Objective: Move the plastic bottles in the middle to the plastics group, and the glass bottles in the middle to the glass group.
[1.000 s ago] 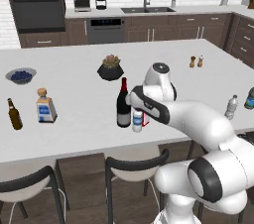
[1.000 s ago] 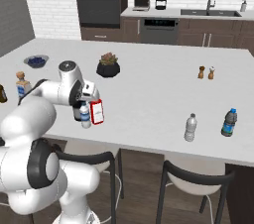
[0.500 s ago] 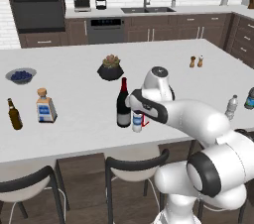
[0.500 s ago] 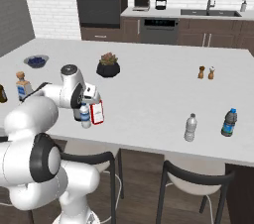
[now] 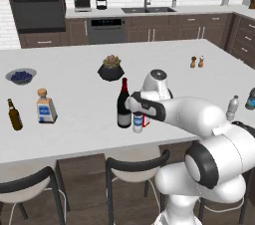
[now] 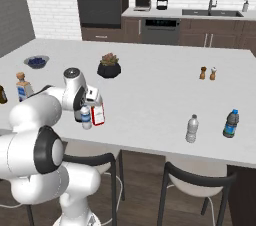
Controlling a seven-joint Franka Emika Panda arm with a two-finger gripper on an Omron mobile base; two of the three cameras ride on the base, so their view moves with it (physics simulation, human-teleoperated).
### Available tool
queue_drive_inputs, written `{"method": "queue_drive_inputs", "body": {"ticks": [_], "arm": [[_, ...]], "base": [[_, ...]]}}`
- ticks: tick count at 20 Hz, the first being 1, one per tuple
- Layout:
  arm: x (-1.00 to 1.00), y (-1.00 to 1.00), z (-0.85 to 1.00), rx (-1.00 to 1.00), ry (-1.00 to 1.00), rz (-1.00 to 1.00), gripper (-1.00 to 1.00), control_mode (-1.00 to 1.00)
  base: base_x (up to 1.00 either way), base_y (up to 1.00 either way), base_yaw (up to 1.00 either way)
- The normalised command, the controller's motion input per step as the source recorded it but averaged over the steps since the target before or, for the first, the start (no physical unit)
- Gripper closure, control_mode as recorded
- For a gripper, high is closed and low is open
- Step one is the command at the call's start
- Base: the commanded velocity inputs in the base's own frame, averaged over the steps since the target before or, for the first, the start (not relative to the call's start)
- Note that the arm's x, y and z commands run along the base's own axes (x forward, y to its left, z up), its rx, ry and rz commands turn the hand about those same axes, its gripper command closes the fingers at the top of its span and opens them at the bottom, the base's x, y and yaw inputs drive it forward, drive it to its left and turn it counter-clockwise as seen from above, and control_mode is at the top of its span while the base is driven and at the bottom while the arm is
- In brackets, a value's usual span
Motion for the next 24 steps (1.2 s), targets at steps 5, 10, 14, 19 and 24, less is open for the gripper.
{"method": "queue_drive_inputs", "body": {"ticks": [5, 10, 14, 19, 24], "arm": [[0.0, 0.04, -0.07, 0.0, 0.0, 0.0, -1.0, -1.0], [0.02, 0.05, -0.05, 0.0, 0.0, 0.0, -1.0, -1.0], [0.1, 0.06, -0.01, 0.0, 0.0, 0.0, -1.0, -1.0], [0.1, 0.01, -0.04, 0.0, 0.0, 0.0, -1.0, -1.0], [0.02, 0.0, -0.06, 0.0, 0.0, 0.0, -1.0, -1.0]], "base": [[0.0, 0.0, 0.0], [0.0, 0.0, 0.0], [0.0, 0.0, 0.0], [0.0, 0.0, 0.0], [0.0, 0.0, 0.0]]}}
